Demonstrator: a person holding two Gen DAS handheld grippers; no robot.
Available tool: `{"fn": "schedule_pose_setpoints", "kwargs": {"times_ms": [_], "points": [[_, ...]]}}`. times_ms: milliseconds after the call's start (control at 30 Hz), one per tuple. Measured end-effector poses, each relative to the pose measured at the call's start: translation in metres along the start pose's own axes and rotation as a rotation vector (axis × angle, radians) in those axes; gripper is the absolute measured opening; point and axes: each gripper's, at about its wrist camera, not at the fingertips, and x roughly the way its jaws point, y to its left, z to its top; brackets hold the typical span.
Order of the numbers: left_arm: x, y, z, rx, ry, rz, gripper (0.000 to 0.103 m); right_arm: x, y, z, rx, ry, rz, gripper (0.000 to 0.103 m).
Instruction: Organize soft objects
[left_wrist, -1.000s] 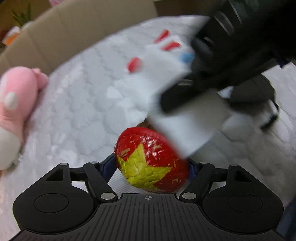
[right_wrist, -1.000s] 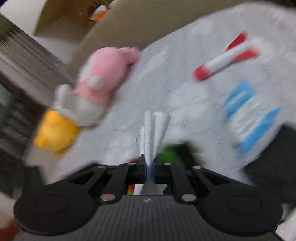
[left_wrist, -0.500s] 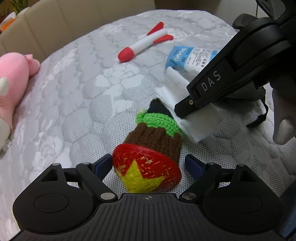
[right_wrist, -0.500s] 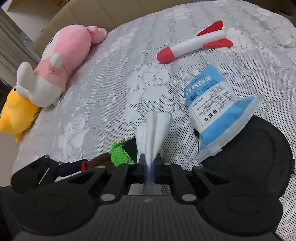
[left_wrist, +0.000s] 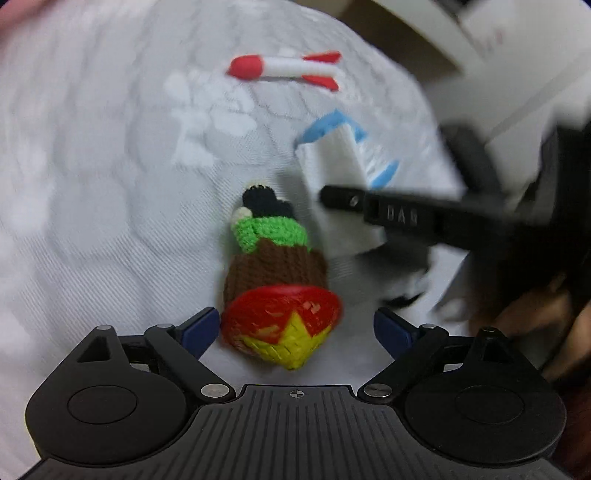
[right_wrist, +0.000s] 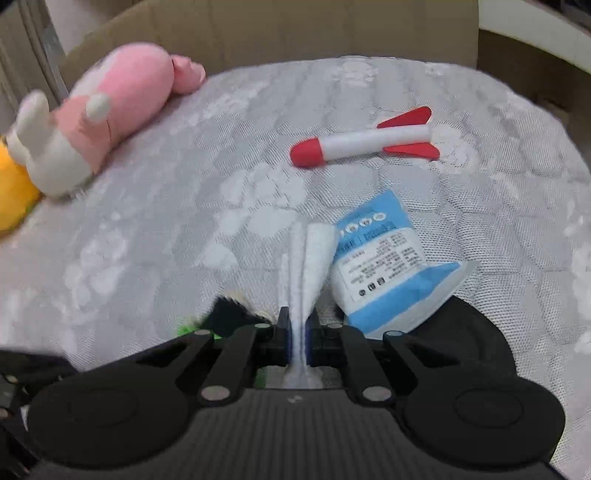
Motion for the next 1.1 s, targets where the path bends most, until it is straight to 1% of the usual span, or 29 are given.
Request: {"fn": "schedule_pose_setpoints", "kwargs": {"times_ms": [33,100,200,233,300,333,367,400,433,467,500,533,600,633,667,700,733,767,800,867,933,967,1000,1033,1067,1100], "points": [[0.0,0.002,0.001,-0.01,-0.001,0.007,0.096,-0.001,-0.001,0.0,0.022,0.007,0.034,0.008],[0.005,0.003,0.001,-0.005,0.011,0.049,0.097,-0.002,-0.004,0.0,0.065,0.021,0.102,0.008],[0.025,-0.006,-0.001,0.05,0.064,0.119,0.098,-0.005,-0.008,0.001,0.13,0.041,0.205,0.008],[0.032,-0.01,-0.001,0.073,0.077,0.13,0.098,-0.005,-0.008,0.001,0.132,0.044,0.208,0.008],[0.044,-0.014,-0.002,0.08,0.088,0.129,0.098,-0.002,-0.004,0.001,0.066,0.028,0.093,0.008],[0.047,-0.015,-0.002,0.073,0.088,0.128,0.098,0.0,-0.004,0.001,0.048,0.022,0.055,0.008],[0.048,-0.014,-0.002,0.067,0.08,0.126,0.098,0.001,-0.007,0.002,0.052,0.02,0.039,0.008],[0.047,-0.013,-0.002,0.064,0.069,0.122,0.096,0.002,-0.011,0.003,0.071,0.022,0.035,0.008],[0.045,-0.012,-0.001,0.067,0.051,0.129,0.09,0.001,-0.013,0.003,0.081,0.019,0.027,0.008],[0.041,-0.013,0.0,0.091,0.032,0.15,0.079,0.0,-0.014,0.003,0.077,0.009,0.007,0.008],[0.036,-0.016,0.001,0.139,0.001,0.187,0.079,-0.001,-0.013,0.004,0.064,-0.004,-0.016,0.008],[0.03,-0.022,0.001,0.217,-0.051,0.251,0.079,-0.003,-0.011,0.004,0.038,-0.024,-0.043,0.008],[0.023,-0.045,-0.005,0.466,-0.167,0.435,0.08,-0.009,-0.008,0.004,0.001,-0.059,-0.07,0.008],[0.024,-0.056,-0.012,0.588,-0.211,0.528,0.081,-0.01,-0.009,0.004,0.006,-0.067,-0.055,0.008],[0.029,-0.065,-0.019,0.693,-0.232,0.614,0.082,-0.011,-0.01,0.005,0.013,-0.075,-0.037,0.008],[0.035,-0.071,-0.026,0.773,-0.226,0.668,0.081,-0.013,-0.011,0.005,0.024,-0.084,-0.014,0.008],[0.041,-0.074,-0.032,0.816,-0.198,0.665,0.081,-0.017,-0.01,0.006,0.035,-0.097,0.011,0.008],[0.045,-0.076,-0.037,0.845,-0.164,0.64,0.079,-0.02,-0.01,0.006,0.047,-0.11,0.035,0.008],[0.047,-0.079,-0.042,0.861,-0.147,0.609,0.078,-0.023,-0.01,0.007,0.066,-0.118,0.078,0.008],[0.043,-0.088,-0.049,0.882,-0.147,0.542,0.083,-0.027,-0.011,0.008,0.124,-0.11,0.221,0.008],[0.034,-0.093,-0.048,0.836,-0.148,0.448,0.088,-0.02,-0.01,0.008,0.165,-0.059,0.332,0.008],[0.03,-0.095,-0.047,0.805,-0.146,0.398,0.093,-0.015,-0.009,0.008,0.176,-0.032,0.362,0.008],[0.026,-0.094,-0.044,0.761,-0.133,0.359,0.093,-0.01,-0.009,0.006,0.169,-0.004,0.335,0.008],[0.024,-0.09,-0.04,0.71,-0.115,0.326,0.093,-0.005,-0.009,0.005,0.159,0.012,0.286,0.007],[0.022,-0.085,-0.036,0.659,-0.101,0.312,0.093,-0.003,-0.011,0.004,0.156,0.014,0.242,0.008],[0.022,-0.079,-0.031,0.609,-0.09,0.307,0.093,-0.003,-0.016,0.005,0.167,0.005,0.216,0.008]]}}
